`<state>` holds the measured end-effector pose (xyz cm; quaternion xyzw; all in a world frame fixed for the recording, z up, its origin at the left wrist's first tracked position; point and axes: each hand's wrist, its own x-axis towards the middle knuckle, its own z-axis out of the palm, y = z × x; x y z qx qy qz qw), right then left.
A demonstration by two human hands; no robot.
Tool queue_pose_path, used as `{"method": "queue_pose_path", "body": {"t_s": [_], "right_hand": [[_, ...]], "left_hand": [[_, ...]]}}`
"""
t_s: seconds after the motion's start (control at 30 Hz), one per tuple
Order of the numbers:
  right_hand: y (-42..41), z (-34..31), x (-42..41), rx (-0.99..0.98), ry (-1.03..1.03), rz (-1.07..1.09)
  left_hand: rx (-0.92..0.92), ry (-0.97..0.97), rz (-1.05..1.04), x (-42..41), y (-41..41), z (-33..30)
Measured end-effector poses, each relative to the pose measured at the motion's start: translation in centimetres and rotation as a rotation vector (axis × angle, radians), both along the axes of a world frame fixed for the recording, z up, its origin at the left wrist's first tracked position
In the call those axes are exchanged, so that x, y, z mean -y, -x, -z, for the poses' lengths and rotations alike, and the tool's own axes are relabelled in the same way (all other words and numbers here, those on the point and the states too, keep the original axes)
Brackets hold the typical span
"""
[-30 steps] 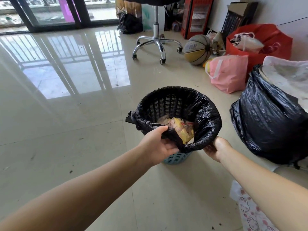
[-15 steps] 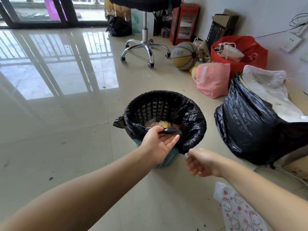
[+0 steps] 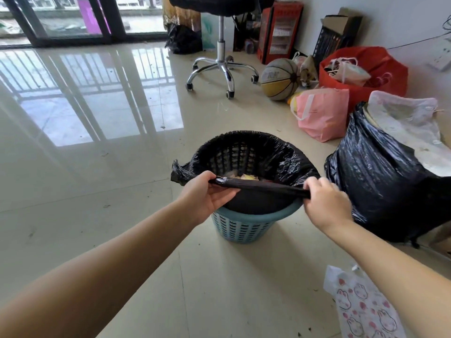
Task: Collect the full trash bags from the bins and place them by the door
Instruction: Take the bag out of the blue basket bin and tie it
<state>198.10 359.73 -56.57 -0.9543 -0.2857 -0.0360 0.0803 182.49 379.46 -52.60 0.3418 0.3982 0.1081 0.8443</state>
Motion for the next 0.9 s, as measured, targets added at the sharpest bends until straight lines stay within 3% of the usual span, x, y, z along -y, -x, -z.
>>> {"method": "queue_pose_path", "body": {"t_s": [0.17, 0.27, 0.33, 0.43, 0.57, 0.67, 0.8, 0.9], "right_hand": [[-2.9, 0.1, 1.2, -0.172, -0.388, 0.247], [-4.1, -0.6, -1.0, -0.471, -0.912, 0.381], [-4.4, -1.5, -2.7, -0.555, -1.127, 0.375], [-3.3, -3.2, -5.2, -0.519, -1.147, 0.198], [0.3, -4.3, -8.2, -0.648, -1.091, -0.135], [2.3, -3.2, -9.3, -0.781, -1.05, -0.171], [3.5, -3.4, -9.3, -1.165, -1.071, -0.138], [3.4, -4.8, -8.8, -1.2, -1.051, -0.18]], "left_hand": [[-0.208, -0.29, -0.087, -2.0, 0.2, 1.2], [-0.262, -0.623, -0.196, -3.0, 0.1, 1.3], [-0.237, -0.838, -0.265, -3.6, 0.2, 0.7], [-0.097, -0.993, -0.22, -3.2, -0.1, -0.9], [0.08, -1.013, 0.104, -0.3, -1.1, -1.7], [0.01, -0.959, 0.208, 1.5, -2.5, -1.0], [-0.021, -0.655, 0.274, 2.5, -3.7, -0.1], [-0.092, -0.783, 0.339, 3.2, -4.2, 0.0]]}}
